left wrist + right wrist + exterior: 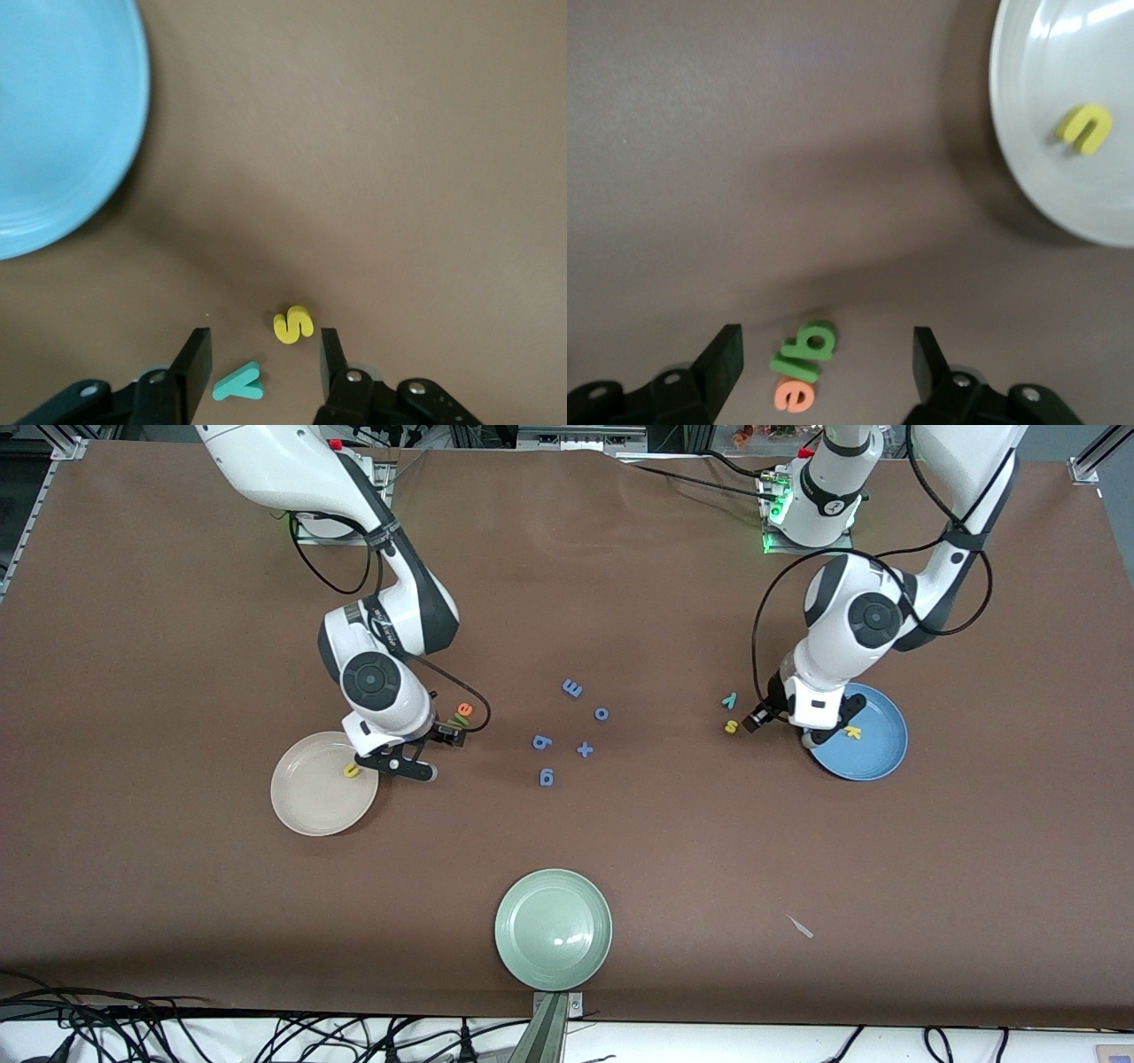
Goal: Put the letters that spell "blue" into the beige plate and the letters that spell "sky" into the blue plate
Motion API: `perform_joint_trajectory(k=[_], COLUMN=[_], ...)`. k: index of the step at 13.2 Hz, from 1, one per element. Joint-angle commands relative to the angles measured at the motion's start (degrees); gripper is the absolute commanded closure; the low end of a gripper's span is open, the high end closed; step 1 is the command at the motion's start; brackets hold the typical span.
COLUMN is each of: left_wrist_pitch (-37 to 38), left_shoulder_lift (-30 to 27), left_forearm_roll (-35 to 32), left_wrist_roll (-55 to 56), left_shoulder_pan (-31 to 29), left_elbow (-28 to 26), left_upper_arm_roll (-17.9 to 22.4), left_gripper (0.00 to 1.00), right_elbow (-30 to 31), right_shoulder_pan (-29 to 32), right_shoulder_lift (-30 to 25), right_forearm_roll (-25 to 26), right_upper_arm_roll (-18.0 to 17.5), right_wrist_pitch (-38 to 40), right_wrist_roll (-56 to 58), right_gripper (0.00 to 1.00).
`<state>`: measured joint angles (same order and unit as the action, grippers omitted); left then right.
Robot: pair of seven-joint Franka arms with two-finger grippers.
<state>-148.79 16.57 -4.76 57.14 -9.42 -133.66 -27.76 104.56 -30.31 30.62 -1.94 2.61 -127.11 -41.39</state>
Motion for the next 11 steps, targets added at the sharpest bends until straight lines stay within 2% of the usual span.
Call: perform_joint_trajectory(k=[1,3,5,8,11], left_wrist_pitch=[-1.0,-1.0,-1.0,-0.8,-0.6], left_shoulder_lift=[5.8,6.4,9.3,10.8,11.5], left_forearm_roll=[-10.5,-13.2,-13.3,-13.3,-14.5], left_wrist_roll=[1.7,0.9,0.7,-0.2,-2.3], left_shoulder_pan=[1.3,1.1,1.3,1.8,1.8], left_elbow=[3.0,3.2,6.4,7.4,7.4], left_upper_arm_roll=[0.3,0.3,0.3,0.3,0.3], left_gripper=[0.4,0.42,0.5,0.52,0.53], right_elbow=[2.0,3.9,6.2,8.5,8.8], right_shoulder_pan=[-0.4,-0.8,-1.0,-1.2,-1.9], right_shoulder_lift=[-0.2,0.2,0.2,0.8,1.0], right_forearm_roll=[-0.5,-0.5,-0.5,-0.5,-0.5], right_upper_arm_roll=[-1.0,-1.2,-1.4,-1.5,-1.5], right_wrist_pitch=[-1.9,-5.1,-8.2,-11.7,-11.8], right_wrist_roll=[-3.5,-4.8,-4.8,-5.5,-6.4], right_gripper=[0.14,0.14,0.14,0.14,0.15])
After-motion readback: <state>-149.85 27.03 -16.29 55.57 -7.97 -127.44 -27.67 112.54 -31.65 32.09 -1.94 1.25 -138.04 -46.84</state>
